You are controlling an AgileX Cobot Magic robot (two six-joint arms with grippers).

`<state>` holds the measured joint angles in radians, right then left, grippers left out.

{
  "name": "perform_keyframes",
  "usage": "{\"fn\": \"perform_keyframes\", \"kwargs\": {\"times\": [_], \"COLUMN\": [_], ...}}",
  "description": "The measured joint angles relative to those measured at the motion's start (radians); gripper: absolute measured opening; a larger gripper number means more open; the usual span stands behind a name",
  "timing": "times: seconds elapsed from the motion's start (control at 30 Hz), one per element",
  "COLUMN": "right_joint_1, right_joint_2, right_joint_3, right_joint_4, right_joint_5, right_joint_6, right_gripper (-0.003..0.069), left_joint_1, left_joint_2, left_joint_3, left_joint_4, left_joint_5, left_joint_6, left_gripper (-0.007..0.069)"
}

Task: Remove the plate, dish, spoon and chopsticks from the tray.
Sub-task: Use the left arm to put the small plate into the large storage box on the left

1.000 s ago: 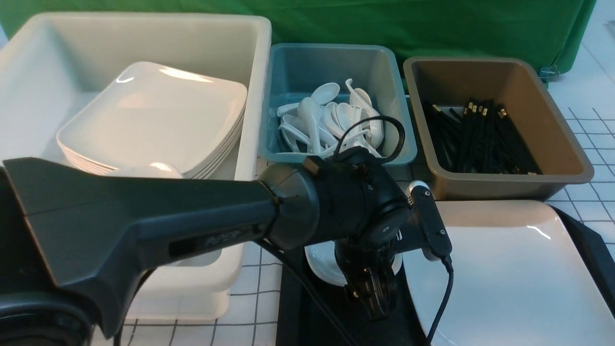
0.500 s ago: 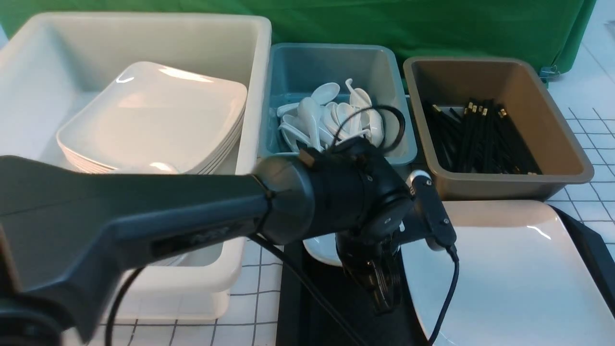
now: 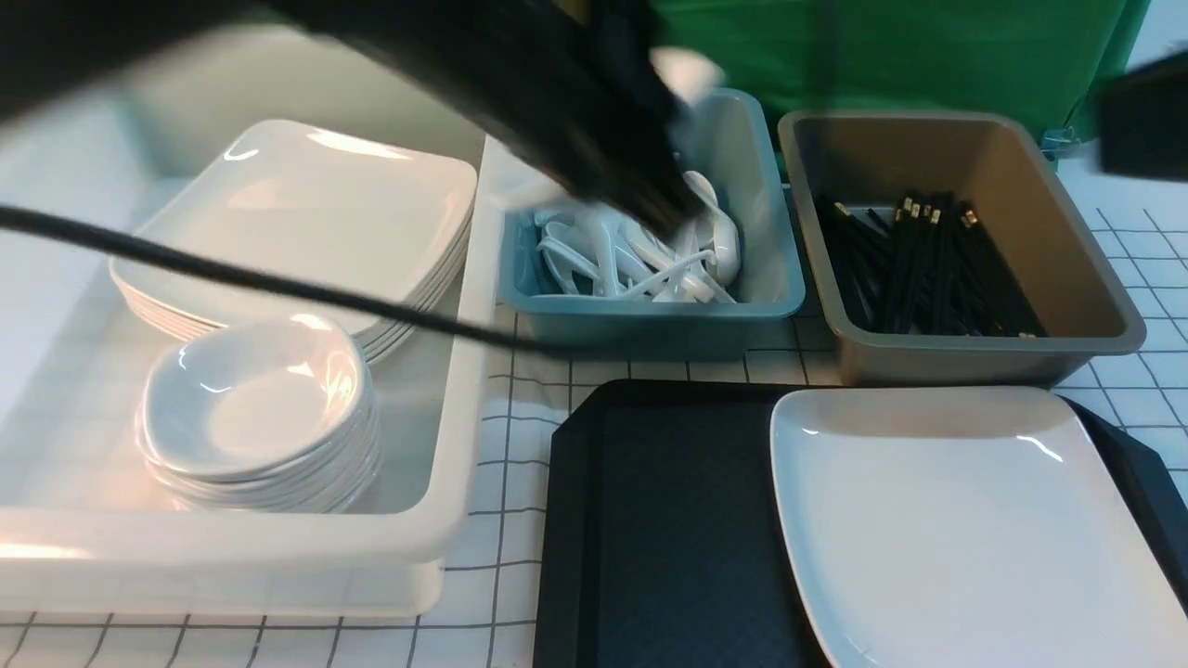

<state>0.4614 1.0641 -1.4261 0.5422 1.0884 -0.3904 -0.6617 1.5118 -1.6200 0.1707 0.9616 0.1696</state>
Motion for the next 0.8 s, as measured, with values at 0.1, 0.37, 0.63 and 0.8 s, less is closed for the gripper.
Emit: {"fn": "perform_keyframes", "kwargs": {"times": [0.1,0.37,0.63,0.8], "right_joint_1": [0.006,0.123,0.159,0.159], "right_joint_2": [0.082,0.179,0.188,0.188], "right_joint_3": [0.000,0.000,0.000,0.000], "right_joint_4": [0.063,0.077,0.079,0.078], "right_joint_5": [0.015,-0.090,-0.115,-0.106], "right_joint_6": [-0.018,-0.027,-0.031,-0.031], "right_gripper": [0.0008,0.0008,0.0008,0.0008], "left_joint_1": [0.139,0.389,0.391,0.391], "left_joint_2": [-0.057,-0.052,0.008,0.032], "left_joint_3": [0.004,0.206,0.336,0.345], "left_joint_4": [0.012,-0.057,-0.085,-0.085], "left_joint_5": [0.127,0.159,0.052,0.053], "left_joint_6": [-0.029,-0.099,-0.093,-0.133], "left_gripper": [0.0008,0.0008,0.0076,0.0235]}}
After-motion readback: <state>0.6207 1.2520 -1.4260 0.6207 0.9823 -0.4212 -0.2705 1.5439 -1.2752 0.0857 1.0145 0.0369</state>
